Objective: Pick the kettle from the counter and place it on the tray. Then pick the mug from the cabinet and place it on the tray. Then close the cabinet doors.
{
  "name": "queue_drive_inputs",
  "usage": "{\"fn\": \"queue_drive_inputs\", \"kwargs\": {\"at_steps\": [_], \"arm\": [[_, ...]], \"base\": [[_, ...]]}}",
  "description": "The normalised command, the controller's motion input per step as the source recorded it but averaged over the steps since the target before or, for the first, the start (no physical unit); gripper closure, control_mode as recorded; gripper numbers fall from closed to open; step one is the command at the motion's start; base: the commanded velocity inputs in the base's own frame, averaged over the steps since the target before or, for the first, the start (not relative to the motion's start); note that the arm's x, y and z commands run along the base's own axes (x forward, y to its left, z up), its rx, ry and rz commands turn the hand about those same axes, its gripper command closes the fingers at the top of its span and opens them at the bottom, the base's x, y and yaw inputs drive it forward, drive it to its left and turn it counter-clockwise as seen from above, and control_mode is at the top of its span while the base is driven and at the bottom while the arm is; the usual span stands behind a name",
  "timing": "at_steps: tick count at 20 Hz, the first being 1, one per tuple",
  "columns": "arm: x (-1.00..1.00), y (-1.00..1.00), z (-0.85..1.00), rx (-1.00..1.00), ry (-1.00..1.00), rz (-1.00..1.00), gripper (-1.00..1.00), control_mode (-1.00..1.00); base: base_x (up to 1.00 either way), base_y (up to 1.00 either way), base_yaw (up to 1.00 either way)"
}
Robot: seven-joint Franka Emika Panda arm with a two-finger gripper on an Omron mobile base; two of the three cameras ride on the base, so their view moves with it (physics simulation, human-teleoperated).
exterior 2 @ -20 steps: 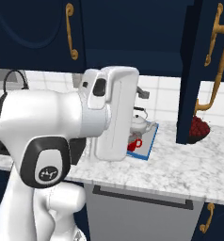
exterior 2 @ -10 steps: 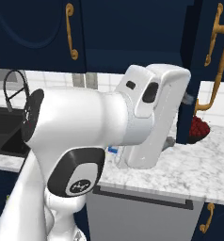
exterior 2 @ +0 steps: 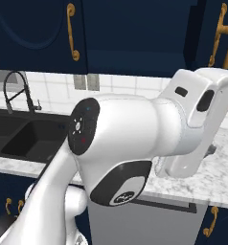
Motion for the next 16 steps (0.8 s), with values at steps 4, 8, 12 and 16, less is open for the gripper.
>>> {"fn": "queue_drive_inputs", "kwargs": {"at_steps": [4,8,12,16], "arm": [[0.32,-0.16,0.0,-0.01,0.0,0.0,-1.0,-1.0],[0.36,-0.01,0.0,-0.01,0.0,0.03,-1.0,-1.0],[0.43,0.0,-0.01,-0.03,0.0,0.06,-1.0,-1.0],[0.37,0.02,0.0,-0.07,0.0,0.07,-1.0,-1.0]], "base": [[0.0,0.0,0.0],[0.0,0.0,0.0],[0.0,0.0,0.0],[0.0,0.0,0.0]]}}
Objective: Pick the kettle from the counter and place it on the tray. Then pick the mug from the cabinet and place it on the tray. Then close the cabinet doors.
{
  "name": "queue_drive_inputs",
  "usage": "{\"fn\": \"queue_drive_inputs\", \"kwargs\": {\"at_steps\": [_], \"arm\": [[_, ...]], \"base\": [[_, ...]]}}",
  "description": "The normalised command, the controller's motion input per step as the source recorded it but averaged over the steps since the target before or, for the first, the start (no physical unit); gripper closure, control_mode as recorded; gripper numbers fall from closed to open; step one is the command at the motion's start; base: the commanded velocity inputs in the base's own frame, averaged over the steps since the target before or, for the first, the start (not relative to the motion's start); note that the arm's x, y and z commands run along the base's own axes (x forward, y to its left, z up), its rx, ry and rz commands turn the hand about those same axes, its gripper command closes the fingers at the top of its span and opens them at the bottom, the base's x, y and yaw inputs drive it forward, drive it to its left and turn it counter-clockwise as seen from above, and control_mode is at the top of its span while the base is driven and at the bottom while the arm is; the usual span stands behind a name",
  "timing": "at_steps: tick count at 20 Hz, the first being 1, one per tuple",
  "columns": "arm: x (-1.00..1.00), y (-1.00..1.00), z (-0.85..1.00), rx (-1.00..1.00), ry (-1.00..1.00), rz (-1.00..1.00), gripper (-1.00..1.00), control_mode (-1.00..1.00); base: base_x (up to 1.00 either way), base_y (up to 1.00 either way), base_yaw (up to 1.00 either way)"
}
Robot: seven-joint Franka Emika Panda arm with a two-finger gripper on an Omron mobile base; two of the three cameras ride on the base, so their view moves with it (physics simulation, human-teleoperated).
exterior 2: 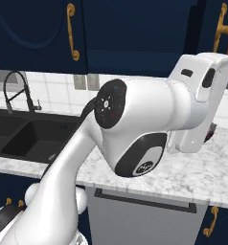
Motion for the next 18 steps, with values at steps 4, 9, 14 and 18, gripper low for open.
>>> {"fn": "queue_drive_inputs", "kwargs": {"at_steps": [4,9,14,18], "arm": [[0.26,0.08,0.0,-0.11,0.0,0.07,-1.0,-1.0],[0.22,0.08,0.0,-0.11,0.0,0.07,-1.0,-1.0],[0.2,0.01,0.01,-0.09,0.0,0.06,-1.0,-1.0],[0.21,0.17,0.0,-0.06,0.0,0.06,-1.0,-1.0]], "base": [[0.0,0.0,0.0],[0.0,0.0,0.0],[0.0,0.0,0.0],[0.0,0.0,0.0]]}}
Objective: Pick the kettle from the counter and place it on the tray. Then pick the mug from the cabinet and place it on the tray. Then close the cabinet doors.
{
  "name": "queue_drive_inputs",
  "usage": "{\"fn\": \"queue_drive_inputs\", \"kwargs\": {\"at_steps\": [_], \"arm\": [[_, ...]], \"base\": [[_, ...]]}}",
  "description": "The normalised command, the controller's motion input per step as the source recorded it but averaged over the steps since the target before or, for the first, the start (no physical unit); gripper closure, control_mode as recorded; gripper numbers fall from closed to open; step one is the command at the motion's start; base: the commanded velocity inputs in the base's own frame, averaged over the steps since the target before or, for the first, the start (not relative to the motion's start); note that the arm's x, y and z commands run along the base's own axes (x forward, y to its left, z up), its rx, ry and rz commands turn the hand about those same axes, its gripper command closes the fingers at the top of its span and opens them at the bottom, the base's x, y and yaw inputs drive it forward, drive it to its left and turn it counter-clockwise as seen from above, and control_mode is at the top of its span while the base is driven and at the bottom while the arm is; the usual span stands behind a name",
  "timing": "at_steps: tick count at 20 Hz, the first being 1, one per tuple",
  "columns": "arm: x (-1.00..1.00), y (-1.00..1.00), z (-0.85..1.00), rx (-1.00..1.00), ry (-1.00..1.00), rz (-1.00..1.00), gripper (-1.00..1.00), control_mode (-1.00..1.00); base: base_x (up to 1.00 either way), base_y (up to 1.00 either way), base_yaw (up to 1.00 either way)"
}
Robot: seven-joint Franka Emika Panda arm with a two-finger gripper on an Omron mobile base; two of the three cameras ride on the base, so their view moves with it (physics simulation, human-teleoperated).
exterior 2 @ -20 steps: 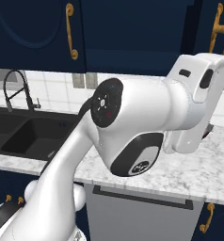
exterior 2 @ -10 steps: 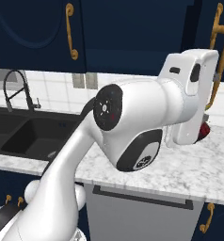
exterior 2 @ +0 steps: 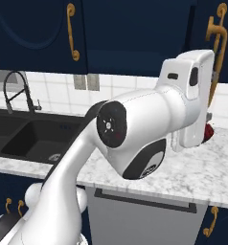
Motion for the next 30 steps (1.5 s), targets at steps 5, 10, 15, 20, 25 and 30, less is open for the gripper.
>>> {"fn": "queue_drive_inputs", "kwargs": {"at_steps": [5,10,15,20,25,30], "arm": [[0.29,0.25,0.0,-0.03,0.0,0.09,-1.0,-1.0],[0.23,0.34,0.0,-0.04,0.0,0.09,-1.0,-1.0],[0.3,0.41,0.0,-0.05,0.0,0.08,-1.0,-1.0],[0.35,0.46,0.0,-0.06,0.03,0.08,-1.0,-1.0],[0.5,0.49,0.0,-0.07,0.08,0.06,-1.0,-1.0],[0.56,0.45,0.0,-0.06,0.09,0.05,-1.0,-1.0]], "base": [[0.0,0.0,0.0],[0.0,0.0,0.0],[0.0,0.0,0.0],[0.0,0.0,0.0],[0.0,0.0,0.0],[0.0,0.0,0.0]]}}
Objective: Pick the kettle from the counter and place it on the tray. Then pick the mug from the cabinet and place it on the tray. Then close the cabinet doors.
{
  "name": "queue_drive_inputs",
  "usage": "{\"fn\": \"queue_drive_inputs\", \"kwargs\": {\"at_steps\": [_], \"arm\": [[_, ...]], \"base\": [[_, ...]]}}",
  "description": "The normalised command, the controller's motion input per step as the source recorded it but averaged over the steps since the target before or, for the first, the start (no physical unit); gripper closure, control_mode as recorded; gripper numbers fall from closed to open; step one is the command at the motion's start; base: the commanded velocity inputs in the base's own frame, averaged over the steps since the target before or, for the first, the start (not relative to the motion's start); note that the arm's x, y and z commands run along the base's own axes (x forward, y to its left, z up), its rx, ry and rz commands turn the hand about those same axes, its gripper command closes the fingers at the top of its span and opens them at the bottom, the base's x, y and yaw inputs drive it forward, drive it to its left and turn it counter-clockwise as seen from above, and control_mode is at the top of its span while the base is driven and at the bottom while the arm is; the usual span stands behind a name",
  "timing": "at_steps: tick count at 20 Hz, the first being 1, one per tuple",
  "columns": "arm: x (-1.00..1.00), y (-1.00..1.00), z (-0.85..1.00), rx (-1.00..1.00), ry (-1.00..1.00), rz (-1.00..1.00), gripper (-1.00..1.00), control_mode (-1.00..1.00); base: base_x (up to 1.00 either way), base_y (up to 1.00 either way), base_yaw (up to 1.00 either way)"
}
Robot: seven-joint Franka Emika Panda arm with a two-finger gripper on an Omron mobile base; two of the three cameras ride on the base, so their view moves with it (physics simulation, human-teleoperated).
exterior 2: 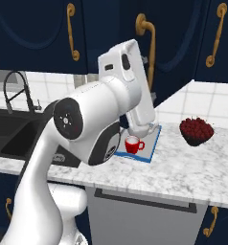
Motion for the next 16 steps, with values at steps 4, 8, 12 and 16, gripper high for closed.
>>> {"fn": "queue_drive_inputs", "kwargs": {"at_steps": [4,8,12,16], "arm": [[0.61,0.44,0.0,-0.07,0.07,0.05,-1.0,-1.0],[0.63,0.38,0.0,-0.05,0.08,0.05,-1.0,-1.0],[0.67,0.31,0.0,-0.04,0.09,0.05,-1.0,-1.0],[0.7,0.37,-0.02,-0.04,0.1,0.05,-1.0,-1.0]], "base": [[0.0,0.0,0.0],[0.0,0.0,0.0],[0.0,0.0,0.0],[0.0,0.0,0.0]]}}
